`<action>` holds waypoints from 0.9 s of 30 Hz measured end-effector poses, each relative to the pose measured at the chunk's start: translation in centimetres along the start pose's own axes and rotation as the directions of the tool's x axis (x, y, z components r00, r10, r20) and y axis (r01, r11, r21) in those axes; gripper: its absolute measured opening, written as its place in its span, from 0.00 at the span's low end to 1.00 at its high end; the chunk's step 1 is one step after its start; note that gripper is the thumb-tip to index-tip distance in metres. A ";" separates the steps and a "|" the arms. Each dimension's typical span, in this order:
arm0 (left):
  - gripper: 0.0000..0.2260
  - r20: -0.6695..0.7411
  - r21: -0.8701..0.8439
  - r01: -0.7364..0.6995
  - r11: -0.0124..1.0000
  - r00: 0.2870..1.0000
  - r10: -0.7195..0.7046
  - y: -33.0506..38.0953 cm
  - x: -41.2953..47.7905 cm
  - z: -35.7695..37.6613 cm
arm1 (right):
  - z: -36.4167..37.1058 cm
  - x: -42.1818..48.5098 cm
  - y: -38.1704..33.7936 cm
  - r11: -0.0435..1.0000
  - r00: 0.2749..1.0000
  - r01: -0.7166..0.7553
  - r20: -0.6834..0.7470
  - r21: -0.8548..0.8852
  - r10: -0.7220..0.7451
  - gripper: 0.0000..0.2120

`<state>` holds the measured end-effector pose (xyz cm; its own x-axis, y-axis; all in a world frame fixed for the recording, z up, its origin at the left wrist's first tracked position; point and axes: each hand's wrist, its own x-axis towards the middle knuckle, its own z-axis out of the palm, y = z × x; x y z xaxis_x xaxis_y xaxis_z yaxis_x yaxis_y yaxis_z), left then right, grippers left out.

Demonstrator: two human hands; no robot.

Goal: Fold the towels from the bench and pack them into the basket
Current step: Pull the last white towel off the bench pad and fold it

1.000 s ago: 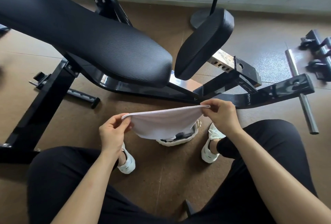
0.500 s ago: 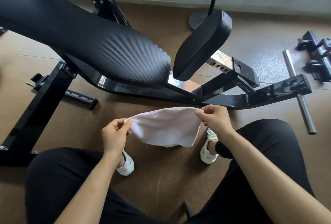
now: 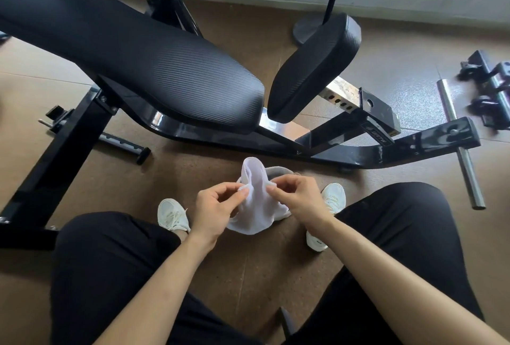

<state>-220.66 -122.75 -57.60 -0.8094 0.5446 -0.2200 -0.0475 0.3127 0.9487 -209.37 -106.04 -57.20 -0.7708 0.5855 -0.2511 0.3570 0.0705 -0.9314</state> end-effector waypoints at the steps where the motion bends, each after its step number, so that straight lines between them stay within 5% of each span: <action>1: 0.04 0.011 -0.003 -0.005 1.000 1.000 0.005 0.0 -0.1 0.2 | 0.3 -0.1 0.0 1.000 1.000 0.012 0.014 -0.001 -0.012 0.06; 8: 0.07 0.068 0.070 -0.058 0.996 0.996 0.053 -0.4 -0.6 1.0 | 1.2 -0.6 -0.2 0.998 0.997 0.032 0.073 -0.060 -0.028 0.07; 12: 0.07 0.074 -0.040 -0.035 0.999 0.997 0.038 -0.5 -0.9 1.0 | 1.1 -0.8 -0.1 0.996 0.990 0.077 0.123 -0.055 -0.070 0.07; 16: 0.15 0.164 -0.151 0.024 0.988 0.986 0.001 0.0 -1.3 0.7 | 1.7 -0.7 0.2 0.949 0.983 0.185 0.066 -0.257 -0.174 0.16; 22: 0.12 0.177 -0.156 -0.032 0.987 0.982 0.060 -0.1 -1.2 0.6 | 1.2 -0.1 0.9 0.926 0.964 0.251 -0.017 -0.282 -0.267 0.11; 27: 0.19 -0.033 0.272 -0.300 0.914 0.947 0.321 -1.3 0.1 -1.2 | 0.1 0.2 0.7 0.922 0.968 0.249 0.036 -0.296 -0.250 0.07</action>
<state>-221.36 -124.05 -58.56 -0.8006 0.5901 0.1036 0.3588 0.3339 0.8717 -209.31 -105.94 -57.93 -0.8540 0.5199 -0.0195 0.2933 0.4501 -0.8434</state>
